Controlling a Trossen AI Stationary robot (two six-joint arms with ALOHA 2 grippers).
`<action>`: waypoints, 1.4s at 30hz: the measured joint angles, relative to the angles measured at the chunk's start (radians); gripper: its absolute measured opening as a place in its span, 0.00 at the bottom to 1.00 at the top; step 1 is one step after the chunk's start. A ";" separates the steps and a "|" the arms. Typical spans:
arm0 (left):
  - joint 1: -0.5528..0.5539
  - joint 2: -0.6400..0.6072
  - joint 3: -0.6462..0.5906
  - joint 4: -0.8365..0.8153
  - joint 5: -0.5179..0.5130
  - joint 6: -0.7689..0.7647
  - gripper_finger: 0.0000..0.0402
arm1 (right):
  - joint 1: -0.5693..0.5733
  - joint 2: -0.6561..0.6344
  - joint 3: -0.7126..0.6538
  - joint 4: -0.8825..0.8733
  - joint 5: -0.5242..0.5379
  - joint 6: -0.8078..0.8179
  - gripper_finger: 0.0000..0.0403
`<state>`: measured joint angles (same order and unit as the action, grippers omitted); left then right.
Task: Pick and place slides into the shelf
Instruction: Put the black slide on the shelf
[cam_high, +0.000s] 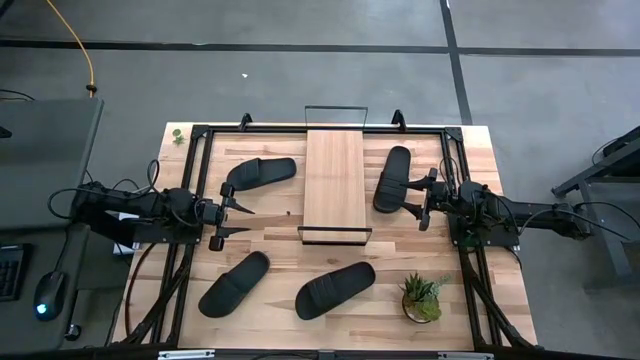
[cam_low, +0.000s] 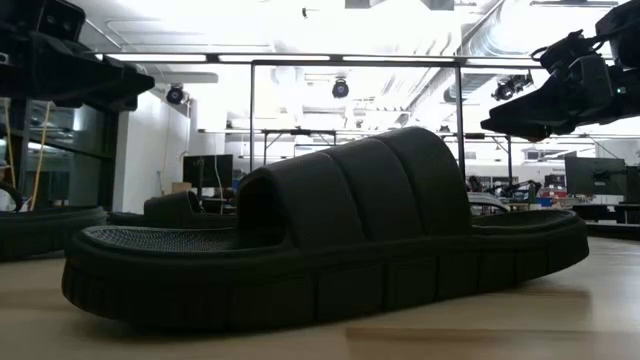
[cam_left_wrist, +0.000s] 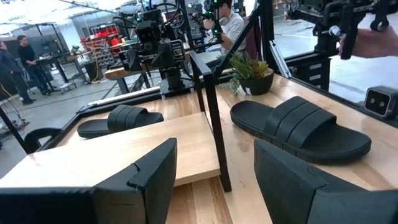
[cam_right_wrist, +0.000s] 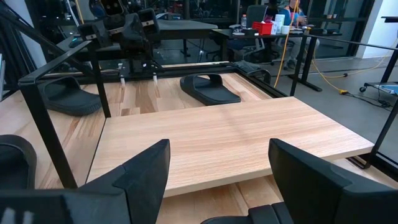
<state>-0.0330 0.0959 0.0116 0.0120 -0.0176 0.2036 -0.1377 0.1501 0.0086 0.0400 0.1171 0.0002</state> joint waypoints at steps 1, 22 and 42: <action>0.000 0.000 0.000 0.000 0.000 -0.003 0.49 | 0.000 0.000 0.000 0.000 0.000 0.000 0.65; 0.000 0.000 0.000 0.008 0.000 -0.174 0.49 | 0.000 0.000 0.000 0.087 0.000 0.233 0.65; 0.000 0.000 0.000 0.333 -0.247 -0.217 0.49 | 0.000 0.000 0.000 0.063 0.025 0.293 0.65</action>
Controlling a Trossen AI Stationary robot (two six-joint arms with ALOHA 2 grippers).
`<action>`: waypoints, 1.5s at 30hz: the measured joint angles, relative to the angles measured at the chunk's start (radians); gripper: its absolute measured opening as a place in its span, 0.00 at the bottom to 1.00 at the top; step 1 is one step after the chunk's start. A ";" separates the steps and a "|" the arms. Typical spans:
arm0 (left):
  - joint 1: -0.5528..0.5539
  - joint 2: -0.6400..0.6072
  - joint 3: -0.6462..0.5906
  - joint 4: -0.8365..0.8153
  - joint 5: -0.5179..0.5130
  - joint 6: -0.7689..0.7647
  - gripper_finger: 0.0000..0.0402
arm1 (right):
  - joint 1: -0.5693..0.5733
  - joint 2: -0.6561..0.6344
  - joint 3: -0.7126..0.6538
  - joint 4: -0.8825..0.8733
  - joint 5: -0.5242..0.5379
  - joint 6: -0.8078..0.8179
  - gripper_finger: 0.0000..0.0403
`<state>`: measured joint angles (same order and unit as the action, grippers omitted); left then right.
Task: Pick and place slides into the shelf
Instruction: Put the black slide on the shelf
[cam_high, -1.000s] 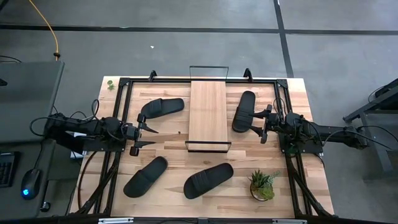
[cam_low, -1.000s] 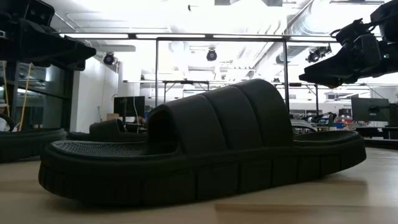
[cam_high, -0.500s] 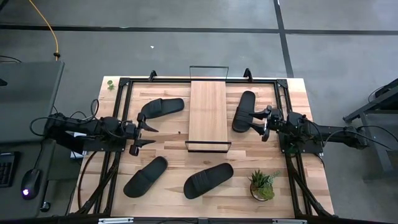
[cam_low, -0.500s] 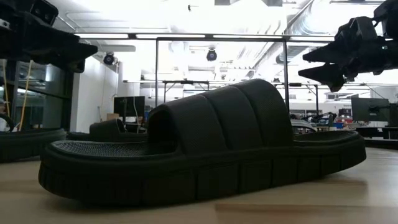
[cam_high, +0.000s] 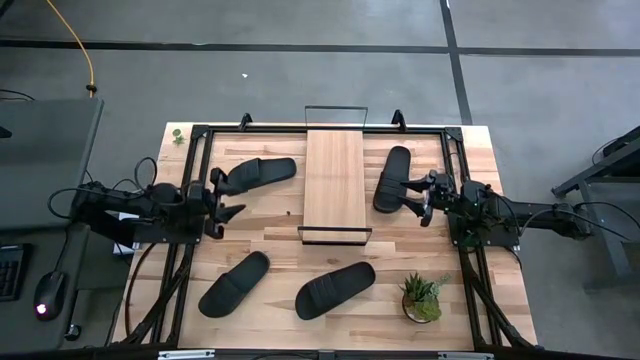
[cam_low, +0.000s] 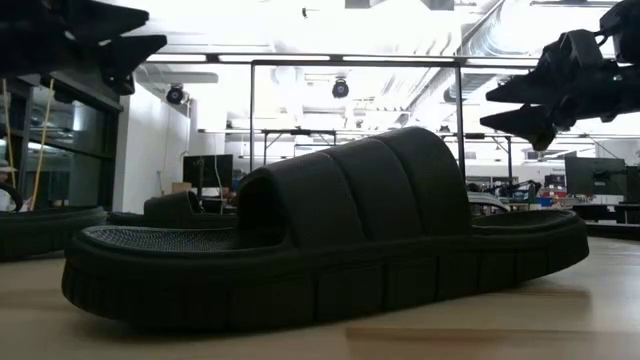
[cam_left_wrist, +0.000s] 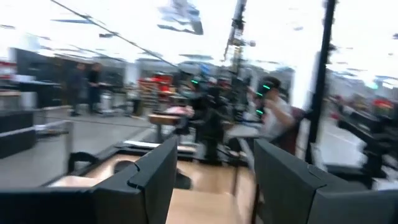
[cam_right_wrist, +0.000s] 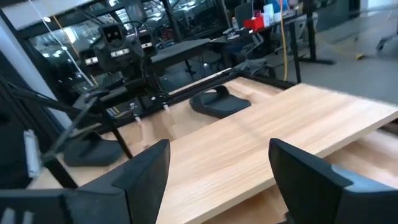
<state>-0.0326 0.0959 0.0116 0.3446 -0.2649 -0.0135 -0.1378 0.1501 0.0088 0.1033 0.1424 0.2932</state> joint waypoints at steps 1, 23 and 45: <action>0.000 0.000 0.001 0.008 -0.023 0.000 0.49 | 0.000 0.000 0.001 0.005 0.008 -0.025 0.65; 0.000 0.000 0.167 -0.251 -0.069 -0.252 0.49 | 0.001 0.012 0.142 -0.076 0.047 -0.257 0.65; 0.000 0.000 0.167 -0.251 -0.193 -0.253 0.49 | 0.242 0.544 0.412 -0.327 0.536 -0.354 0.65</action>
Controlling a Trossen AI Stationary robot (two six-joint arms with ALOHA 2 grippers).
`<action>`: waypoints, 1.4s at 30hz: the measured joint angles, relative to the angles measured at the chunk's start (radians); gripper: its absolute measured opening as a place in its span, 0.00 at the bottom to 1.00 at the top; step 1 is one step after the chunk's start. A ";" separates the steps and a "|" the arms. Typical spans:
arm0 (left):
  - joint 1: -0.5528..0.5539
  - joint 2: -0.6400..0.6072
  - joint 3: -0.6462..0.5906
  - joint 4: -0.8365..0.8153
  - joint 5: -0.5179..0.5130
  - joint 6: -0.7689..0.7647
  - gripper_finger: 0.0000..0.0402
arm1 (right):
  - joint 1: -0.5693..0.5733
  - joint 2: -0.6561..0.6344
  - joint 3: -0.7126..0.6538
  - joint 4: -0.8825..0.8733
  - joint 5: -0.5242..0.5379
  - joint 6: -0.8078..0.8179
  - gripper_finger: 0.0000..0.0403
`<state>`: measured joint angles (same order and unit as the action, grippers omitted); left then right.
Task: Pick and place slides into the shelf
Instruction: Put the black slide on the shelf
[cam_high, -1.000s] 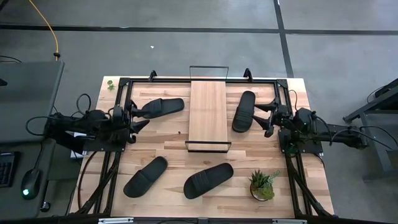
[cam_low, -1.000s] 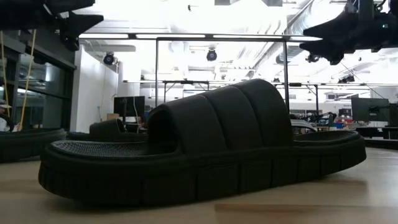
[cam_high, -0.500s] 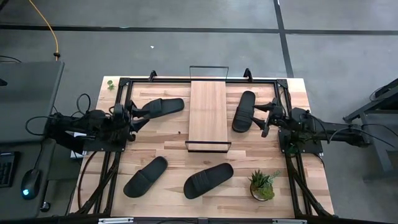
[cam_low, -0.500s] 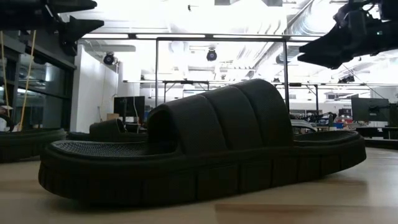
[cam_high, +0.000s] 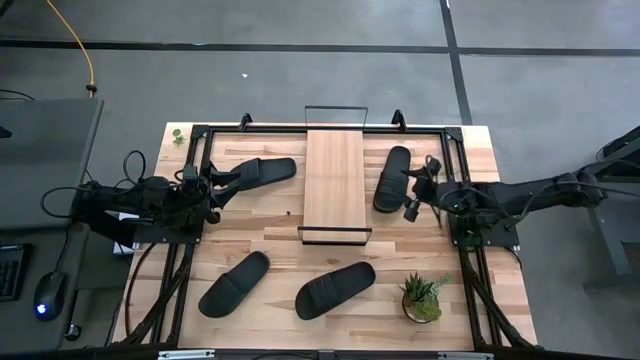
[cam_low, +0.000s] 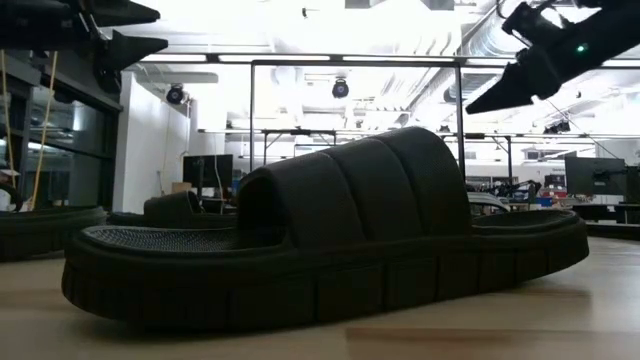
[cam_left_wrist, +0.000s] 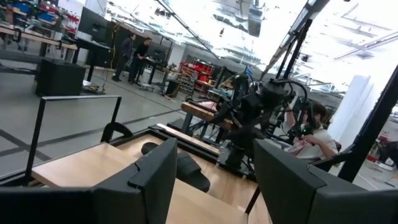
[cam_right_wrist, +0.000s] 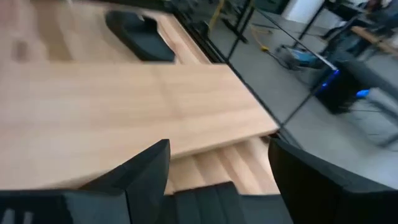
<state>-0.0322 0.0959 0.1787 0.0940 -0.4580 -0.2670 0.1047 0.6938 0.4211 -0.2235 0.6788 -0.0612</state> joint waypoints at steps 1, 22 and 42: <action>0.000 0.000 0.000 0.000 0.000 0.000 0.49 | 0.013 0.030 0.012 -0.015 0.028 -0.007 0.65; -0.001 0.000 0.106 -0.195 -0.007 0.053 0.49 | 0.150 0.473 0.049 -0.095 0.212 0.051 0.65; -0.001 0.000 0.106 -0.198 -0.007 0.053 0.49 | 0.137 0.719 0.049 -0.113 0.346 0.088 0.65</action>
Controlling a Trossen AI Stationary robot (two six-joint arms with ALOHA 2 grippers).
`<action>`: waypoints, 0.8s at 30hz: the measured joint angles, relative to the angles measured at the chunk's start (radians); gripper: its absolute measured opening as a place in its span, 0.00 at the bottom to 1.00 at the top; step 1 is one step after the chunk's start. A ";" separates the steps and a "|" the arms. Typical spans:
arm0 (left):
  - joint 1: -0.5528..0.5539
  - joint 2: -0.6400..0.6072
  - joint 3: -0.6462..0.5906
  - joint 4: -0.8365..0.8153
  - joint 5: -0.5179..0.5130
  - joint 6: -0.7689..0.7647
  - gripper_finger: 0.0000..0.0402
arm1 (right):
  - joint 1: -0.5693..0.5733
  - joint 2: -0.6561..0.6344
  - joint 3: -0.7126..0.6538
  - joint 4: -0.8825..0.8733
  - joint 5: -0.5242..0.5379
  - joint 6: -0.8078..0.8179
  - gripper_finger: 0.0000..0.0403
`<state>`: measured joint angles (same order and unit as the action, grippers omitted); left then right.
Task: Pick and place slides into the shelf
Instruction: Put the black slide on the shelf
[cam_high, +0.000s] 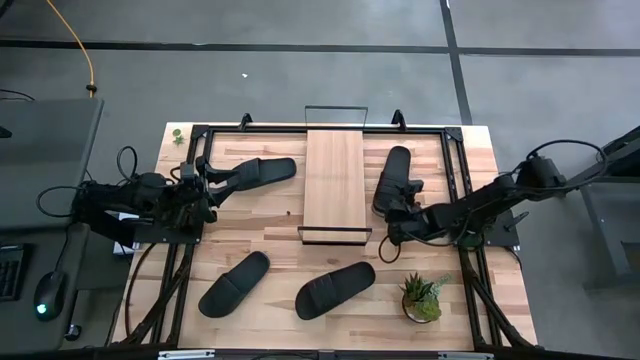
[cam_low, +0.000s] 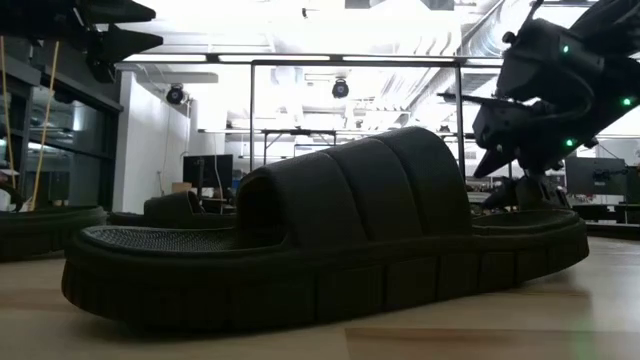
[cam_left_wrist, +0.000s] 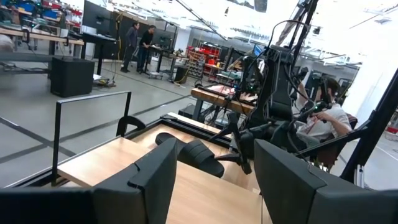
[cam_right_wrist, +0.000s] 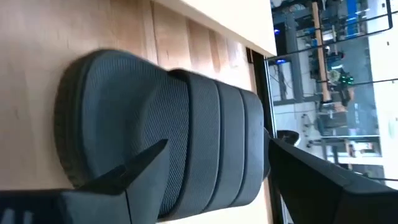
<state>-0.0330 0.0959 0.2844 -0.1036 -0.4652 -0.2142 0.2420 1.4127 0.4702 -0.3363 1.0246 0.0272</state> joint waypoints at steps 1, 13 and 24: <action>0.000 0.000 0.000 0.000 0.000 0.000 0.49 | 0.000 0.009 0.000 -0.001 0.005 0.001 0.65; 0.000 0.000 0.000 0.000 0.000 0.000 0.49 | -0.046 0.101 0.000 -0.018 0.074 0.096 0.65; 0.000 0.000 -0.001 0.000 -0.025 0.000 0.49 | -0.103 0.134 0.000 -0.018 0.066 0.167 0.65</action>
<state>-0.0330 0.0959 0.2836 -0.1036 -0.4905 -0.2142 0.1392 1.5471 0.4702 -0.3542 1.0904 0.1938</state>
